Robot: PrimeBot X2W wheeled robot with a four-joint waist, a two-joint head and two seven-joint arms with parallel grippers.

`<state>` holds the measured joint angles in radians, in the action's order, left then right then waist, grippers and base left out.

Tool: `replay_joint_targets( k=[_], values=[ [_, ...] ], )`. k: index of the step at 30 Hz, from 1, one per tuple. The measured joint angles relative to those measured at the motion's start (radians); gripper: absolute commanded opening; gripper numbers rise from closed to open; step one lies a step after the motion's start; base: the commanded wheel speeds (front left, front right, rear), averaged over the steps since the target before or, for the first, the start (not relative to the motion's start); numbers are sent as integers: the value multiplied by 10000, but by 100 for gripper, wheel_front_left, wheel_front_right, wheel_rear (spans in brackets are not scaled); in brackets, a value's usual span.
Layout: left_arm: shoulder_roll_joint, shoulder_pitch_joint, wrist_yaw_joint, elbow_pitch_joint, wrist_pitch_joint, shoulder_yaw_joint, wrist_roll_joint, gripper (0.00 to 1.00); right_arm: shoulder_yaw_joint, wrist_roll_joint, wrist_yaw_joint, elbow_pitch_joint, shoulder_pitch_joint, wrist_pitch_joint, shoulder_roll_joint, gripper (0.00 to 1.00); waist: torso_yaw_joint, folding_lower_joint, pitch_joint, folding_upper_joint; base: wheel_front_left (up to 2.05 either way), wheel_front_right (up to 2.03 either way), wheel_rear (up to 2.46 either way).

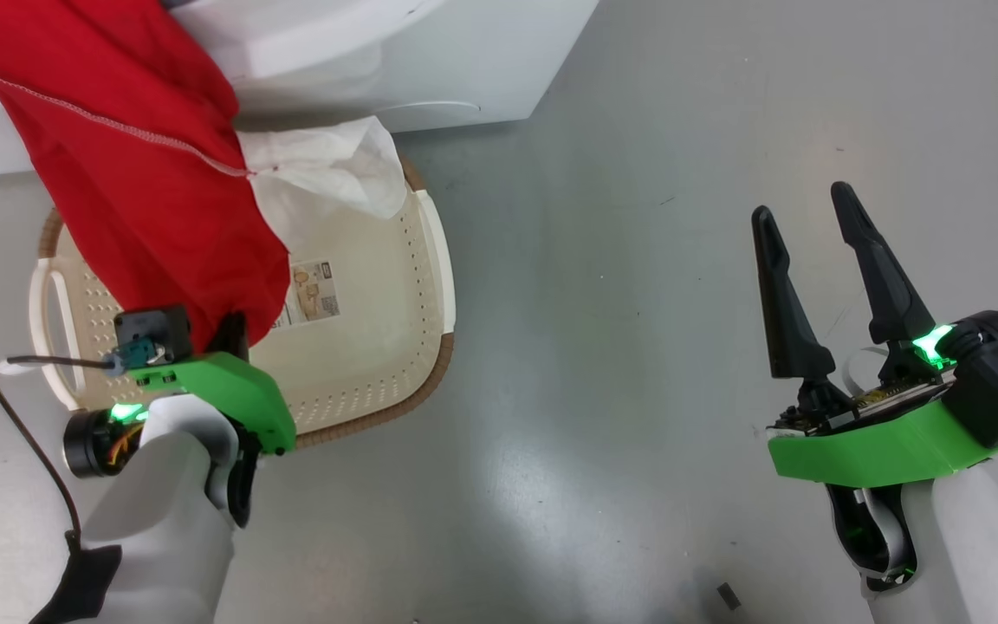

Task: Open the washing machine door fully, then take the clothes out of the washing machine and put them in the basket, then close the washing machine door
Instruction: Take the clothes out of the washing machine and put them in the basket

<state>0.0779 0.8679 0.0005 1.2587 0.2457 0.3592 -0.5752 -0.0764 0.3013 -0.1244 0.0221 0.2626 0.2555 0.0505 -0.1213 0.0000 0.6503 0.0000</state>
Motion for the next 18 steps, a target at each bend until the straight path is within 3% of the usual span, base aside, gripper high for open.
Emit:
replay_joint_targets(
  k=[3,4,7,8,18],
  values=[
    [-2,45,6,88,23,-2,0,50,-6,0,0,0,95,0,2,100,-10,0,39,0,0,0,0],
    [-4,86,8,115,23,0,0,78,-10,0,0,-10,92,0,2,100,-6,0,40,0,0,0,0],
    [-27,191,8,148,25,2,-2,96,-8,0,0,-17,92,0,2,100,29,0,23,0,0,0,0],
    [-36,191,8,167,25,2,-13,100,-8,0,0,-17,92,0,2,100,40,0,16,0,0,0,0],
    [-82,224,-2,276,27,17,-125,100,-15,0,0,-29,90,0,2,100,116,0,-41,0,0,0,0]
  ],
)
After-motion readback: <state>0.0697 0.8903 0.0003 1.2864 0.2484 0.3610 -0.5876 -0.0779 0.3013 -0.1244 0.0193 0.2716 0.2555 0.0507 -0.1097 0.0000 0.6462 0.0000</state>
